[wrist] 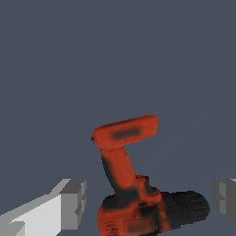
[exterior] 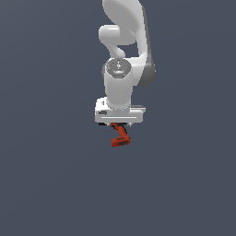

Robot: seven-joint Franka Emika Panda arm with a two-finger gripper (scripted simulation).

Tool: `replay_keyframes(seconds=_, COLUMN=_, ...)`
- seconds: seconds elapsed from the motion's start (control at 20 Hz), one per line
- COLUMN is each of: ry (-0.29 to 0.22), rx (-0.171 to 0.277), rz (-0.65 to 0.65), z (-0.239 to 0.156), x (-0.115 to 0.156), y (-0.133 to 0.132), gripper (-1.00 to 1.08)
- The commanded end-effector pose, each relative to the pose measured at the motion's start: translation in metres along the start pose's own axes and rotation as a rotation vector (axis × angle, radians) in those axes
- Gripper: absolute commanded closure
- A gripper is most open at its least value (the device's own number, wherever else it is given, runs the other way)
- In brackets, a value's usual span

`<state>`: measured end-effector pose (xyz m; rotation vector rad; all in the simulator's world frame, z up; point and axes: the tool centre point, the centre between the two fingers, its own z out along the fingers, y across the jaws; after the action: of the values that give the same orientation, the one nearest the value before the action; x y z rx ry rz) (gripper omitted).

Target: Pick up the object and move it to a goal position.

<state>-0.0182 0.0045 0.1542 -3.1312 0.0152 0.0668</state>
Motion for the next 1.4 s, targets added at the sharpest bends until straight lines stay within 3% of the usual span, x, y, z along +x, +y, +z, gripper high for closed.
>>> replay_keyframes(seconds=0.0, ry=0.0, rx=0.0, rz=0.0, z=0.0, x=0.0, y=0.0, gripper=-1.0)
replay_keyframes(seconds=0.35, ry=0.0, rx=-0.015, rz=0.008, z=-0.003, x=0.0, y=0.016, gripper=-1.0)
replay_keyframes(seconds=0.8, ry=0.001, rx=-0.019, rz=0.025, z=-0.001, x=-0.001, y=0.016, gripper=-1.0)
replay_keyframes(seconds=1.35, ry=0.008, rx=-0.054, rz=0.156, z=0.014, x=-0.009, y=0.02, gripper=-1.0)
